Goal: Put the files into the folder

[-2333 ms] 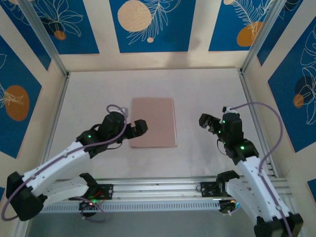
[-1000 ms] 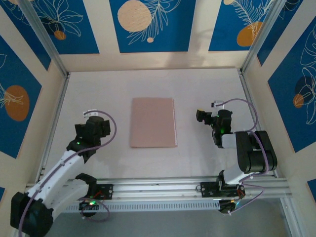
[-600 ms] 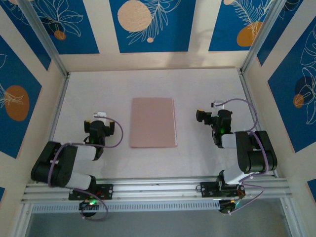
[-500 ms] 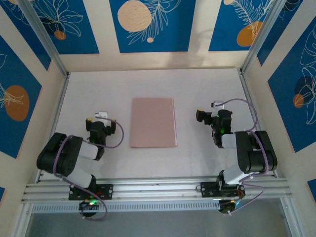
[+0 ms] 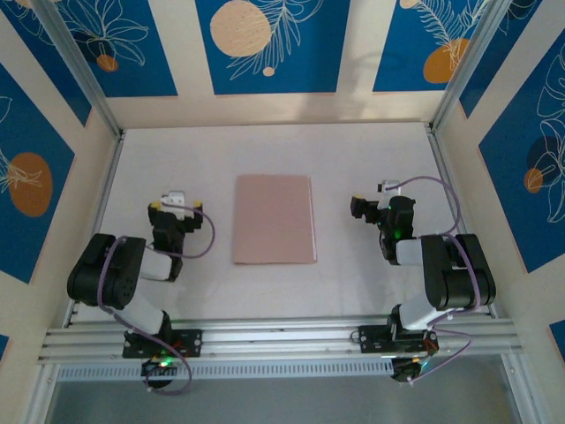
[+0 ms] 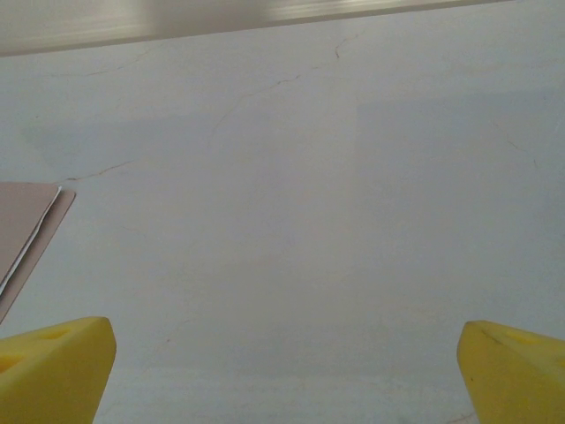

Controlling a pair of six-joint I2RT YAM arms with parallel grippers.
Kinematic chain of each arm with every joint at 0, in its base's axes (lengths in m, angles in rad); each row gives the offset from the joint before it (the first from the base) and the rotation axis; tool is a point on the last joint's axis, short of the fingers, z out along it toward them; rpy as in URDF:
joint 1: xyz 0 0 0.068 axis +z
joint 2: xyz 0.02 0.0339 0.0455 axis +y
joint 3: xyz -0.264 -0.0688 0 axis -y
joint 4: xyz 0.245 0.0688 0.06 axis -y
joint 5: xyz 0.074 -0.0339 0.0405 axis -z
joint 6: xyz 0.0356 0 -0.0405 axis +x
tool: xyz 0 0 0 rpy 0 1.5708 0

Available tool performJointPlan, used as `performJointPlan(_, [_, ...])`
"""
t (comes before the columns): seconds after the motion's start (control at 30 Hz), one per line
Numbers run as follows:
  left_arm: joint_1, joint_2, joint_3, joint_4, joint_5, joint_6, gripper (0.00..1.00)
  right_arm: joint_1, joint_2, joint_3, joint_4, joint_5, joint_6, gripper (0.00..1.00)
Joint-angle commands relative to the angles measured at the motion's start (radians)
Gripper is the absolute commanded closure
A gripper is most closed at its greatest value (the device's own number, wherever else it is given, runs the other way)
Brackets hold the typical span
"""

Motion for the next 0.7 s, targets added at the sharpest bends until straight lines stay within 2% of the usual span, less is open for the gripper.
performJointPlan(0.0, [0.029,-0.024,0.035,-0.123,0.064,-0.054,0.00,-0.004,0.001,0.017,0.008,-0.015,-0.009,0.01])
performJointPlan(0.67, [0.028,-0.023,0.030,-0.114,0.062,-0.051,0.00,-0.005,0.001,0.017,0.008,-0.015,-0.008,0.01])
